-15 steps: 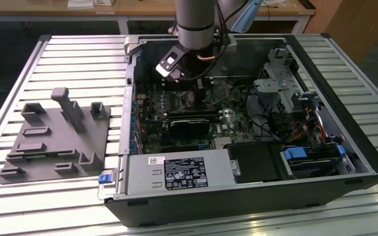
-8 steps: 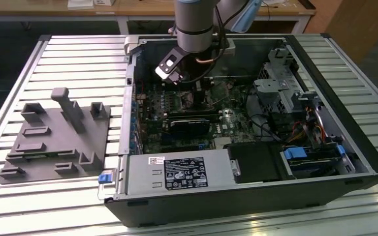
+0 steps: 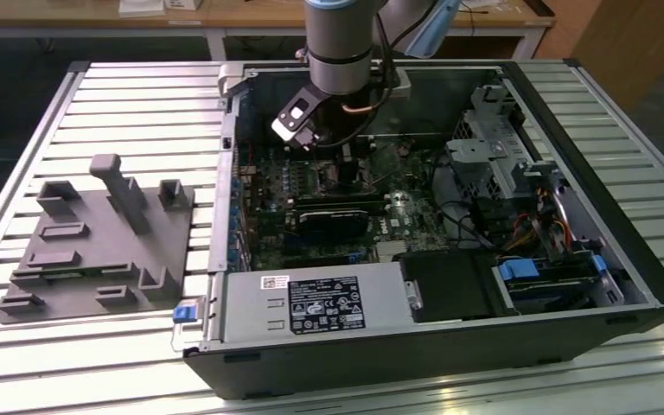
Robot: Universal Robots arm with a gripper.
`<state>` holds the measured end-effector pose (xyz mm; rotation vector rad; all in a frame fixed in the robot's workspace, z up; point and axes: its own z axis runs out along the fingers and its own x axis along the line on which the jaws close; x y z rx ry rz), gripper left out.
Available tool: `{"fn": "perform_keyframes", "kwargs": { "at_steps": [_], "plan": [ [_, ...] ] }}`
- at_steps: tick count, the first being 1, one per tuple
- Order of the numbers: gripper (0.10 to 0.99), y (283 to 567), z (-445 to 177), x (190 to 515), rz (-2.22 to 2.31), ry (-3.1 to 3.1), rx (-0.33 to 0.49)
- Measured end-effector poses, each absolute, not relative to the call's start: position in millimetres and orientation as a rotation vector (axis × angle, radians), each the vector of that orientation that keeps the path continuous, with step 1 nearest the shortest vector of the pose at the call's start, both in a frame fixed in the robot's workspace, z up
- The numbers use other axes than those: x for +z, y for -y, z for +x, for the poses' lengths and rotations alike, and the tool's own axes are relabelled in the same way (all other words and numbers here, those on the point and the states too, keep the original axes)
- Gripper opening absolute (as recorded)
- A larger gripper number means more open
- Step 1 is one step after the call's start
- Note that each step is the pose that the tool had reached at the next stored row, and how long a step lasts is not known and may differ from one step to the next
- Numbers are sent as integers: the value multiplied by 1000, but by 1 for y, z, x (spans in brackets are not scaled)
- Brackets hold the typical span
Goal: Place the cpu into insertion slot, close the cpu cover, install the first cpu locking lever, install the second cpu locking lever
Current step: 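Place the cpu into insertion slot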
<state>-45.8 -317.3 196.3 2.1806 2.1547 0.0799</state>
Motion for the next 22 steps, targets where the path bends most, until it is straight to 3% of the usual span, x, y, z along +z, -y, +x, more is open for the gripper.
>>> {"fn": "perform_keyframes", "kwargs": {
  "at_steps": [22],
  "plan": [
    [541, 316, -46, 192, 2149, -2189, 83]
  ]
}}
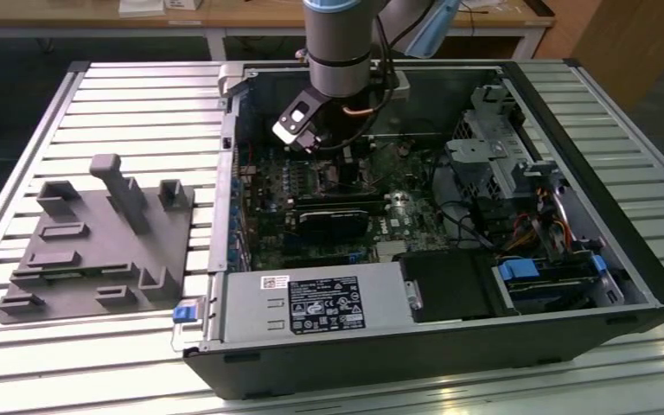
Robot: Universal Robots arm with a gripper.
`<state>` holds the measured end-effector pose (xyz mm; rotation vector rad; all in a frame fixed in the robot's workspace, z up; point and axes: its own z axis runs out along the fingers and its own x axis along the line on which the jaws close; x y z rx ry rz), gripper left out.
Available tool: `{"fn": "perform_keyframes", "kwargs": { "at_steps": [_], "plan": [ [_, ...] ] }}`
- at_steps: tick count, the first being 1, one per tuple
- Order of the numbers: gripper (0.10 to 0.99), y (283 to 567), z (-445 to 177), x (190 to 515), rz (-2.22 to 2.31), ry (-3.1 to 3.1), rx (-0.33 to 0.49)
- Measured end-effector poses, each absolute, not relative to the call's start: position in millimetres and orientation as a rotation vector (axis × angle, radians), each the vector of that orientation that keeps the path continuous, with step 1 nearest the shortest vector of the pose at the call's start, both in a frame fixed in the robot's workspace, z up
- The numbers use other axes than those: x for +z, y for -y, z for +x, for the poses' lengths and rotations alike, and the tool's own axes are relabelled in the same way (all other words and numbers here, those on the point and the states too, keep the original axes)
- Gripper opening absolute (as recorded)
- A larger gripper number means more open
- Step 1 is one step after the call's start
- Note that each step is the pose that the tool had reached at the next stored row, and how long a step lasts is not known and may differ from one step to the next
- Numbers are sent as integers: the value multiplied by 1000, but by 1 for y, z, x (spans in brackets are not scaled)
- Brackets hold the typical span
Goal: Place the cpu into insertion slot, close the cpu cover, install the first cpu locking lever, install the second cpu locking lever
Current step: 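Place the cpu into insertion slot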
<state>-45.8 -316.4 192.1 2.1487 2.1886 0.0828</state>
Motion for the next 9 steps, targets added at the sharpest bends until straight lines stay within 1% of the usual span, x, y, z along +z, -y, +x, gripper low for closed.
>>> {"fn": "perform_keyframes", "kwargs": {
  "at_steps": [9],
  "plan": [
    [541, 316, -46, 192, 2173, -2164, 82]
  ]
}}
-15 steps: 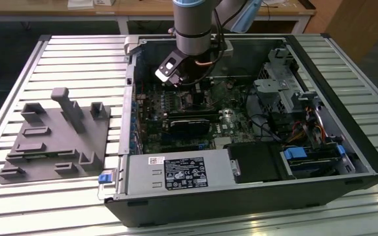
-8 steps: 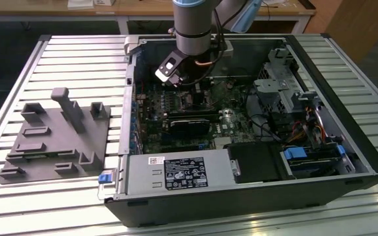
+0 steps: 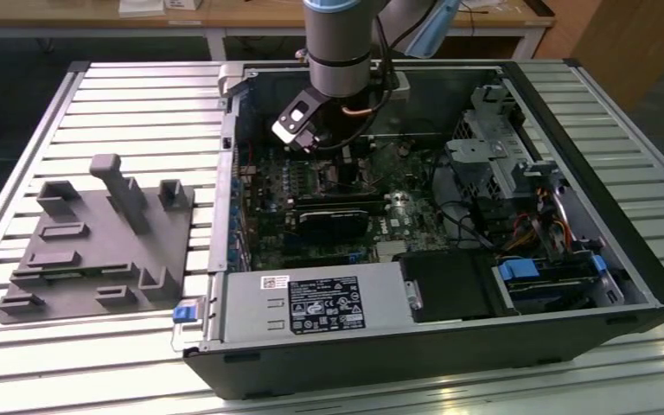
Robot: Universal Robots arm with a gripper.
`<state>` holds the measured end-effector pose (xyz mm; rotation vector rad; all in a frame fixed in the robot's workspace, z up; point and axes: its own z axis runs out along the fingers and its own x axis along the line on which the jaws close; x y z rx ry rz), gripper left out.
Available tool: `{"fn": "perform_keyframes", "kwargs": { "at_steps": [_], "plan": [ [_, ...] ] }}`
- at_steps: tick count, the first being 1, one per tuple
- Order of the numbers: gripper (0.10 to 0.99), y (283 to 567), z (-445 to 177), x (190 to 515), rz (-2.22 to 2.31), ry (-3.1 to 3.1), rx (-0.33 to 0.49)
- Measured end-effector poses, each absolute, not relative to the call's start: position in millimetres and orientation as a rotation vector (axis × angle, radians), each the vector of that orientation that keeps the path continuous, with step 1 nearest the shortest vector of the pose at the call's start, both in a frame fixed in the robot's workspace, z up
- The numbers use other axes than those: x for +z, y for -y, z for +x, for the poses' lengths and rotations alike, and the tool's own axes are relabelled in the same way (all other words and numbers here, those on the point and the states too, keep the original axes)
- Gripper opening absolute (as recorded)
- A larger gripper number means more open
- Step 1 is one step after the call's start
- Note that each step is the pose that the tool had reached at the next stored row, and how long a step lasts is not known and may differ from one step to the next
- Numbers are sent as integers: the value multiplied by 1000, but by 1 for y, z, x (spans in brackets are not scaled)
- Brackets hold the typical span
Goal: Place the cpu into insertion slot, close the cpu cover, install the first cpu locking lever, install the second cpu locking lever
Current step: 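Place the cpu into insertion slot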
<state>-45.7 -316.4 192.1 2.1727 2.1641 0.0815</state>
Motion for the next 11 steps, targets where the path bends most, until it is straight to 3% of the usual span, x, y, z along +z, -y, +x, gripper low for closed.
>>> {"fn": "perform_keyframes", "kwargs": {
  "at_steps": [11],
  "plan": [
    [553, 316, -45, 192, 2173, -2164, 82]
  ]
}}
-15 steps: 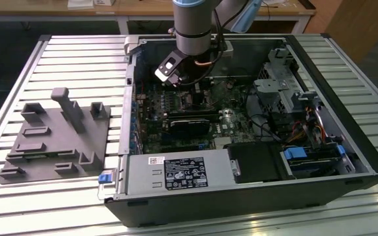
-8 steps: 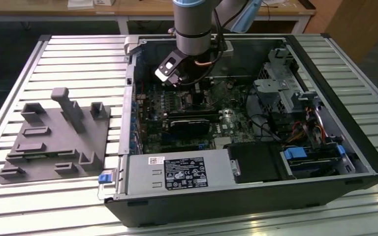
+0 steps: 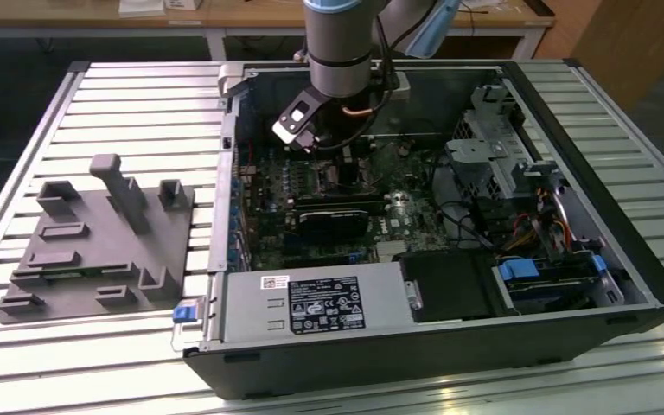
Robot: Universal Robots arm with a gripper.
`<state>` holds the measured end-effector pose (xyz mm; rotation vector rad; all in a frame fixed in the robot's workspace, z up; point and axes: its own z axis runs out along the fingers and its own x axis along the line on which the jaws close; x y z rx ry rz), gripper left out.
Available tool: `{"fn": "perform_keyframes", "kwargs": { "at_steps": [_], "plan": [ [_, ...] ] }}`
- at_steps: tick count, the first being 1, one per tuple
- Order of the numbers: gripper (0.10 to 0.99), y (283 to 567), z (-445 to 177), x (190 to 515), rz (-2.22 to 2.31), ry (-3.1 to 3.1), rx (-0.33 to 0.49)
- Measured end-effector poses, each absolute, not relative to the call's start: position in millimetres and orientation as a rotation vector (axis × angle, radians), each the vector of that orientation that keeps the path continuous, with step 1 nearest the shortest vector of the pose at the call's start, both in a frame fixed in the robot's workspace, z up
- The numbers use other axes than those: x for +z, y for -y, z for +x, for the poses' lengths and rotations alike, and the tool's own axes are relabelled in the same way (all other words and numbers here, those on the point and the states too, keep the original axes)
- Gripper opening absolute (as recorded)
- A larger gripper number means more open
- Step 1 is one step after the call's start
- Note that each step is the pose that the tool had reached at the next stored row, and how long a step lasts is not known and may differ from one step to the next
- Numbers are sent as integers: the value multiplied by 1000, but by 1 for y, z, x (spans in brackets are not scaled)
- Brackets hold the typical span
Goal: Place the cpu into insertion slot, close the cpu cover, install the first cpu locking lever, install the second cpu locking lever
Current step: 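Place the cpu into insertion slot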
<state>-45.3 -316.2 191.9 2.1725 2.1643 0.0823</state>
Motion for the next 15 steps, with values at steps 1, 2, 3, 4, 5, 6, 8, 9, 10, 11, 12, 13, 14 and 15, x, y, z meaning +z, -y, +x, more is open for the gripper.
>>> {"fn": "perform_keyframes", "kwargs": {
  "at_steps": [1, 2, 3, 4, 5, 6, 8, 9, 10, 11, 12, 13, 14, 15],
  "plan": [
    [616, 316, -45, 192, 2173, -2164, 82],
    [616, 316, -45, 192, 2173, -2164, 82],
    [616, 316, -45, 192, 2173, -2164, 82],
    [616, 316, -45, 192, 2173, -2164, 82],
    [616, 316, -45, 192, 2173, -2164, 81],
    [616, 316, -45, 193, 2172, -2164, 81],
    [616, 316, -45, 195, 2173, -2164, 82],
    [616, 316, -45, 197, 2173, -2164, 81],
    [616, 316, -45, 199, 2173, -2164, 82],
    [616, 316, -45, 201, 2173, -2164, 82],
    [616, 316, -45, 204, 2173, -2164, 81],
    [616, 316, -45, 206, 2173, -2164, 82],
    [616, 316, -45, 208, 2173, -2164, 82],
    [616, 316, -45, 211, 2172, -2164, 82]
  ]
}}
